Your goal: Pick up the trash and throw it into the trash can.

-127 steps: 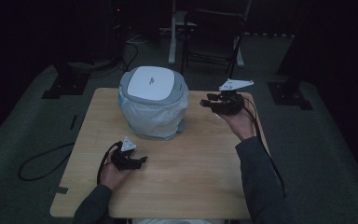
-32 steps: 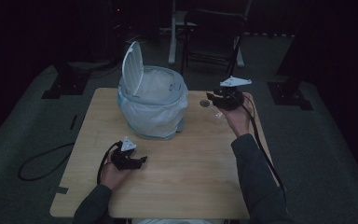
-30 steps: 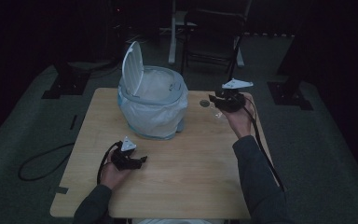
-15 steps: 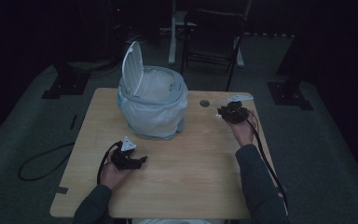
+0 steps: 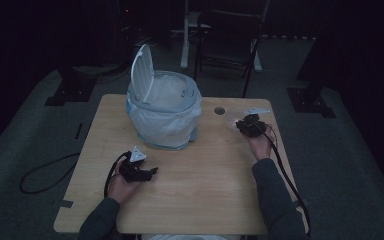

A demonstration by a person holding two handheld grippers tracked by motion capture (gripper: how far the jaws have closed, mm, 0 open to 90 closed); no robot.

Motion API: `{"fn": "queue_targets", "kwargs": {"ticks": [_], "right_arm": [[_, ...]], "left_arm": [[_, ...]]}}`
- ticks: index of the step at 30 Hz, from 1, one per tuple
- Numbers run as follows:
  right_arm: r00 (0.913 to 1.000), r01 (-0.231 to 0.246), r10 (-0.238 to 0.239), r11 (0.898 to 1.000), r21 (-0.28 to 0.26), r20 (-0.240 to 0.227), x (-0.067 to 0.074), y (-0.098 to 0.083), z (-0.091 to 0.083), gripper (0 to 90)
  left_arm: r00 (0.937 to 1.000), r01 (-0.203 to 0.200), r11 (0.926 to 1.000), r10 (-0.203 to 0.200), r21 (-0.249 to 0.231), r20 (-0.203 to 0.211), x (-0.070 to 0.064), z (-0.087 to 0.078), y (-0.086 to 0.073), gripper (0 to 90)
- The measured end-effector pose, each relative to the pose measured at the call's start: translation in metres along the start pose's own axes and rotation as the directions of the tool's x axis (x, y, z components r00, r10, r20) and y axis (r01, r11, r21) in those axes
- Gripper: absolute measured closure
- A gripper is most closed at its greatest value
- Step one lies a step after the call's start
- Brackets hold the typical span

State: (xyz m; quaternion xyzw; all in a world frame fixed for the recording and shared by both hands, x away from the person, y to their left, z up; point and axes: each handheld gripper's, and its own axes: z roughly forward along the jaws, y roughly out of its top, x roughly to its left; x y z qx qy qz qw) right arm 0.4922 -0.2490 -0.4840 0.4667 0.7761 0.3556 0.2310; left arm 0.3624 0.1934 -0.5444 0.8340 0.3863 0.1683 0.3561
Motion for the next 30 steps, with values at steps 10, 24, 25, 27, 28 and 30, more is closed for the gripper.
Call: {"fn": "queue_targets", "kwargs": {"ticks": [10, 24, 25, 27, 28, 30], "right_arm": [[0.9961, 0.085, -0.085, 0.996, -0.004, -0.025, 0.025, -0.024, -0.009, 79.2], [0.9863, 0.120, -0.137, 0.979, -0.166, -0.092, 0.039, -0.035, -0.058, 60.0], [0.9867, 0.121, -0.138, 0.976, -0.184, -0.086, 0.038, -0.033, -0.064, 58.9], [0.9871, 0.134, -0.150, 0.967, -0.218, -0.057, 0.033, -0.028, -0.076, 56.0], [0.9871, 0.147, -0.157, 0.964, -0.223, -0.030, 0.030, -0.026, -0.080, 54.7], [0.9890, 0.144, -0.148, 0.966, -0.212, 0.000, 0.020, -0.024, -0.084, 52.9]], "left_arm": [[1.0000, 0.000, 1.0000, 0.000, 0.000, 0.000, 0.000, 0.000, 0.000, 28.7], [1.0000, 0.000, 1.0000, 0.000, 0.001, -0.001, 0.000, 0.000, 0.000, 28.8], [1.0000, -0.001, 1.0000, 0.001, 0.001, -0.001, 0.000, 0.000, 0.000, 28.7], [1.0000, 0.001, 1.0000, -0.001, -0.001, -0.001, 0.000, 0.000, 0.000, 28.8], [1.0000, 0.001, 1.0000, -0.001, -0.001, -0.001, 0.000, 0.000, 0.000, 28.7], [1.0000, 0.000, 1.0000, 0.000, 0.001, -0.001, 0.000, 0.000, 0.000, 28.7]]}}
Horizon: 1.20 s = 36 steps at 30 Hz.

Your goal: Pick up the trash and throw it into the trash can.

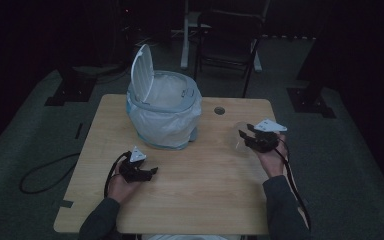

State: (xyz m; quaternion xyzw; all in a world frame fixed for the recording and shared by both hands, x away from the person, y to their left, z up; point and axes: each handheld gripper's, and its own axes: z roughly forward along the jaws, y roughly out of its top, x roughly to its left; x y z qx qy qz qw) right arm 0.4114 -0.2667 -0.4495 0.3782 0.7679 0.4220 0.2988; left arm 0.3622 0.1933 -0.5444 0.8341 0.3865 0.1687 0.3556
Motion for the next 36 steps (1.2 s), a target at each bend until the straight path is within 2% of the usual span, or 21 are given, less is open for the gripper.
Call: {"fn": "queue_targets", "kwargs": {"ticks": [2, 3, 4, 6, 8, 14, 23, 29, 36], "right_arm": [[0.9999, -0.005, 0.004, 1.000, 0.004, 0.015, -0.005, -0.001, -0.001, 52.2], [0.9998, -0.017, 0.016, 1.000, 0.019, 0.009, -0.015, -0.004, -0.001, 50.0], [0.9996, -0.025, 0.026, 0.999, 0.048, -0.008, -0.020, -0.006, 0.002, 49.2], [0.9998, -0.014, 0.016, 0.996, 0.090, -0.012, -0.024, -0.011, 0.006, 50.3], [0.9996, -0.018, 0.020, 0.995, 0.098, -0.022, -0.026, -0.014, 0.007, 51.9], [0.9995, -0.010, 0.014, 0.992, 0.129, -0.027, -0.023, -0.027, 0.010, 58.4], [0.9998, 0.004, -0.001, 0.986, 0.168, -0.021, -0.016, -0.029, 0.019, 78.5], [0.9984, -0.022, 0.030, 0.989, 0.146, -0.049, -0.014, -0.023, 0.025, 82.6], [0.9985, 0.000, 0.008, 0.989, 0.149, -0.054, -0.010, -0.014, 0.026, 83.3]], "left_arm": [[1.0000, 0.000, 1.0000, 0.000, 0.000, 0.000, 0.000, 0.000, 0.000, 28.7], [1.0000, 0.000, 1.0000, 0.000, 0.000, 0.000, 0.000, 0.000, 0.000, 28.8], [1.0000, 0.000, 1.0000, 0.000, 0.000, 0.000, 0.000, 0.000, 0.000, 28.8], [1.0000, 0.000, 1.0000, 0.000, 0.000, 0.000, 0.000, 0.000, 0.000, 28.7], [1.0000, 0.000, 1.0000, 0.000, 0.000, 0.000, 0.000, 0.000, 0.000, 28.8], [1.0000, 0.000, 1.0000, 0.000, 0.000, 0.000, 0.000, 0.000, 0.000, 28.8], [1.0000, 0.000, 1.0000, 0.000, 0.000, 0.000, 0.000, 0.000, 0.000, 28.7], [1.0000, 0.000, 1.0000, 0.000, 0.000, 0.000, 0.000, 0.000, 0.000, 28.7], [1.0000, 0.000, 1.0000, 0.000, 0.000, 0.000, 0.000, 0.000, 0.000, 28.7]]}}
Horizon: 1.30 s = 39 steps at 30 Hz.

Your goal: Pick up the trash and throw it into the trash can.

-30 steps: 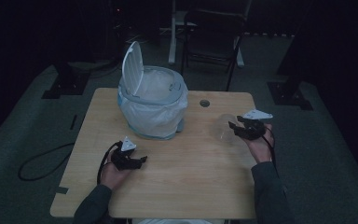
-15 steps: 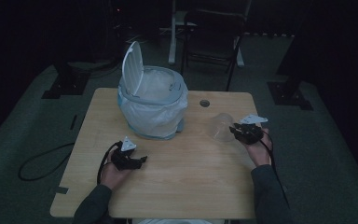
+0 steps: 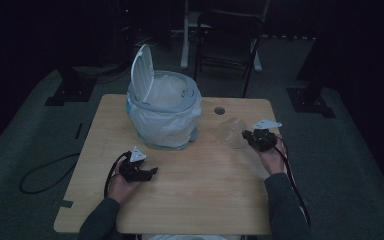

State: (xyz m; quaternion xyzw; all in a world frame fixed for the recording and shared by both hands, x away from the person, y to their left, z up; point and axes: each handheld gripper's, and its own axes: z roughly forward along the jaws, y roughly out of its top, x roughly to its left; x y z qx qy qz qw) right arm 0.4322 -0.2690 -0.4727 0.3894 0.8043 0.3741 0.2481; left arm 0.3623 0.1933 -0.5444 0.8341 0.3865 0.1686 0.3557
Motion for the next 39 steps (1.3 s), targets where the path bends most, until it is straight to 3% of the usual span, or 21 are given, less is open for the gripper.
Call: {"fn": "queue_targets", "kwargs": {"ticks": [39], "right_arm": [[0.9981, 0.061, -0.061, 0.993, -0.099, 0.012, 0.001, 0.049, -0.038, 83.3]], "left_arm": [[1.0000, 0.000, 1.0000, 0.000, 0.000, 0.000, 0.000, 0.000, 0.000, 28.7]]}}
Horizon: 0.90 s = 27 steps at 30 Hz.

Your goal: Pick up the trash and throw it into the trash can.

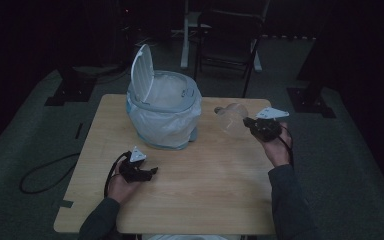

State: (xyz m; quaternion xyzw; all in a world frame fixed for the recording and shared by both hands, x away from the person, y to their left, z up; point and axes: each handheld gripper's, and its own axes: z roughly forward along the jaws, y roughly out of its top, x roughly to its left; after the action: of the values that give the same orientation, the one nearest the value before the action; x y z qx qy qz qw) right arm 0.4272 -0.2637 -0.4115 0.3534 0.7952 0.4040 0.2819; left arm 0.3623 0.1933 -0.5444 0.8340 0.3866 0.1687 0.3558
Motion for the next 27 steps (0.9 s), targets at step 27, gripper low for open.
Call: {"fn": "queue_targets", "kwargs": {"ticks": [27], "right_arm": [[0.9996, -0.002, 0.001, 0.998, -0.062, -0.028, -0.004, 0.023, -0.018, 83.3]], "left_arm": [[1.0000, -0.003, 1.0000, 0.003, 0.000, -0.001, 0.000, 0.000, 0.000, 28.7]]}}
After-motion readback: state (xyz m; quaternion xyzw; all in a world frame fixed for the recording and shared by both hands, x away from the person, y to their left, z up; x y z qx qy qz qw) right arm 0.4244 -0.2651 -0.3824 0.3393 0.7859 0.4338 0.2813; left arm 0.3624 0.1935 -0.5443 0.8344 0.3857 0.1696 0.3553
